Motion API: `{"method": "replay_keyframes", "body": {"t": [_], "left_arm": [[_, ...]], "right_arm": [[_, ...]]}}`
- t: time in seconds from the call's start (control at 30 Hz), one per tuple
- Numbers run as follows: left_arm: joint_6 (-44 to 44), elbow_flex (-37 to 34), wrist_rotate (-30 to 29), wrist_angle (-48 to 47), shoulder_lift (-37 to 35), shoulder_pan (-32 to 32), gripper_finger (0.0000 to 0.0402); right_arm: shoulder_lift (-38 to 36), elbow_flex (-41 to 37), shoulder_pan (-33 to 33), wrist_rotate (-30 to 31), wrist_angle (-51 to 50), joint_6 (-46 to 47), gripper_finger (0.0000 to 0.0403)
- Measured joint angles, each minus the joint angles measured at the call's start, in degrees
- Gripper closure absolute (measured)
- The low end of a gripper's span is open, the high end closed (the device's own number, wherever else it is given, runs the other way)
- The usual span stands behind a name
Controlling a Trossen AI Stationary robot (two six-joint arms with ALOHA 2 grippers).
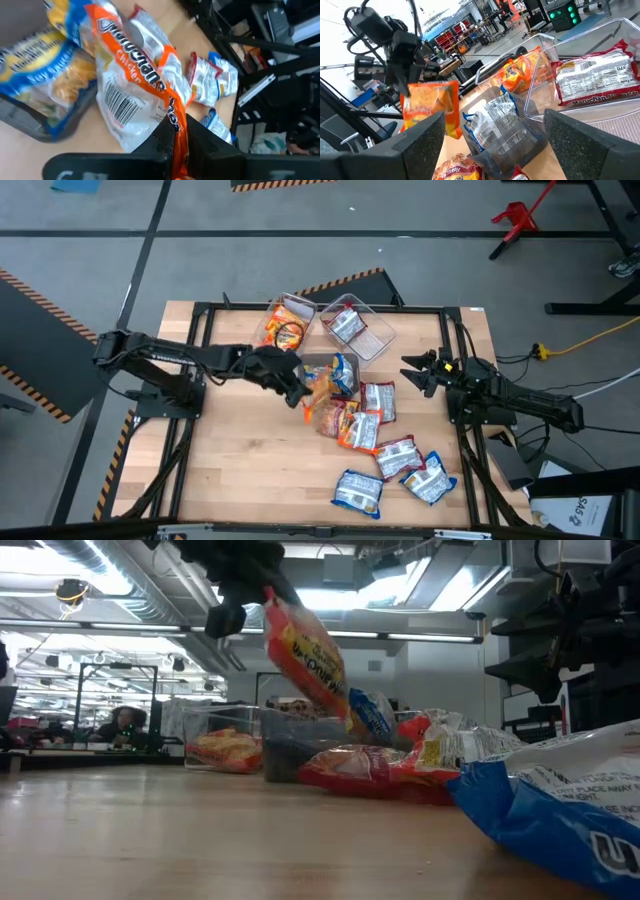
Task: Sort Maruchan noodles
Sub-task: Put the orange noodle pack into the left transparent bin
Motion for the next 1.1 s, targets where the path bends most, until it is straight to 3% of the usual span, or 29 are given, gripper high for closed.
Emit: {"method": "replay_keyframes", "body": {"t": [0.23,0.43,0.57,0.9,1.1], "left_arm": [[4.2,0.0,0.3,-5.2,-3.1,5.8,0.0390],[8.0,0.0,-1.7,-3.7,-6.9,13.6,0.0390],[11.5,0.0,0.0,-3.2,-8.7,19.9,0.0390],[22.3,0.0,14.4,-3.2,-9.2,39.9,0.0390],[27.2,0.0,23.9,-3.5,-9.0,49.8,0.0390]], "right_arm": [[0.0,0.0,0.0,0.1,0.0,0.0,0.0079],[0.0,0.0,0.0,0.2,0.0,-0.2,0.0079],[0.0,0.0,0.0,0.2,0.0,-0.2,0.0079],[0.0,0.0,0.0,0.6,0.1,-0.1,0.0079],[0.0,0.0,0.0,6.0,1.1,-0.1,0.0079]]}}
